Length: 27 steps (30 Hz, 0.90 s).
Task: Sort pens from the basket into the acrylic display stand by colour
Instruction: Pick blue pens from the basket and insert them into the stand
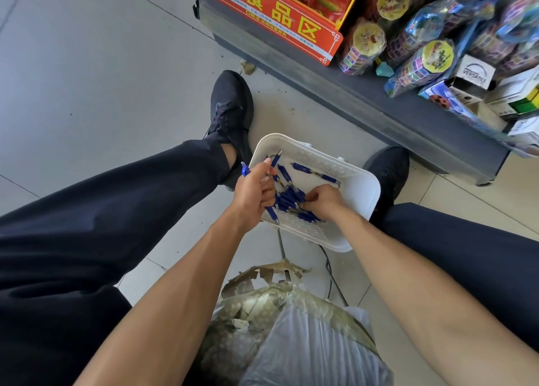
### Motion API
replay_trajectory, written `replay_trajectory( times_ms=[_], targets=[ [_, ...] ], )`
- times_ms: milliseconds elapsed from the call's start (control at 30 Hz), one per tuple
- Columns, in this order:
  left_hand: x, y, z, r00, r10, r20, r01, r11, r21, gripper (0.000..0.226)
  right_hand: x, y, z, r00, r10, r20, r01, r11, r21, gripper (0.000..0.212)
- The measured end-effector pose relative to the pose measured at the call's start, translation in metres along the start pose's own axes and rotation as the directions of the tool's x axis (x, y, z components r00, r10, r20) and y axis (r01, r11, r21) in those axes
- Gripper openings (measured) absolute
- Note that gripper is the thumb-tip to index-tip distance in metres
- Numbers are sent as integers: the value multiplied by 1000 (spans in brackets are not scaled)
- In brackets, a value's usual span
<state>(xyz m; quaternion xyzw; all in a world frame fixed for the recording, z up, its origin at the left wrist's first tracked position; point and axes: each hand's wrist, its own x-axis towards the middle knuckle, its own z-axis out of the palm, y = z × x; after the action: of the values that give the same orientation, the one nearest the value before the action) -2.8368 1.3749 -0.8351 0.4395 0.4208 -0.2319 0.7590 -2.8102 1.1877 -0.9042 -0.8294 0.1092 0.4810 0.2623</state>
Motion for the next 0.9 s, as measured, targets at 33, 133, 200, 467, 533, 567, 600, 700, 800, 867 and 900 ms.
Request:
replay_trajectory(
  times_ms=[33, 133, 200, 467, 533, 567, 600, 700, 800, 867, 900],
  targets=[
    [0, -1, 0, 1000, 8, 8, -8, 1000, 4, 35, -3, 1, -2, 1000, 6, 26, -7, 999, 33, 13],
    [1, -2, 0, 1000, 25, 15, -25, 999, 29, 32, -10, 8, -7, 997, 7, 81, -19, 989, 149, 12],
    [1, -3, 0, 999, 34, 9, -34, 999, 37, 23, -16, 12, -11, 993, -7, 120, -24, 967, 255, 9],
    [1, -6, 3, 997, 64, -33, -56, 980, 192, 32, -52, 3, -19, 941, -247, 232, 116, 877, 466, 16],
    [2, -5, 2, 998, 61, 2, -60, 977, 203, 32, -57, -7, -15, 923, -289, 253, 141, 867, 478, 15],
    [2, -5, 3, 997, 69, 18, -71, 977, 201, 30, -58, -11, -12, 916, -306, 260, 149, 860, 488, 15],
    [2, -6, 4, 997, 75, 13, -76, 978, 197, 27, -59, -15, -9, 910, -319, 267, 155, 855, 495, 15],
    [5, -8, 5, 994, 91, -61, -77, 976, 205, 24, -57, -24, 0, 902, -331, 279, 166, 859, 484, 12],
    [6, -8, 5, 993, 100, -62, -85, 974, 211, 29, -55, -25, 3, 896, -331, 298, 154, 858, 490, 13],
    [6, -7, 6, 994, 73, -83, -57, 982, 180, 30, -53, -21, 0, 892, -332, 309, 128, 838, 531, 14],
    [6, -7, 7, 994, 55, -95, -39, 986, 160, 32, -51, -18, -2, 896, -323, 304, 110, 826, 553, 16]
  ],
)
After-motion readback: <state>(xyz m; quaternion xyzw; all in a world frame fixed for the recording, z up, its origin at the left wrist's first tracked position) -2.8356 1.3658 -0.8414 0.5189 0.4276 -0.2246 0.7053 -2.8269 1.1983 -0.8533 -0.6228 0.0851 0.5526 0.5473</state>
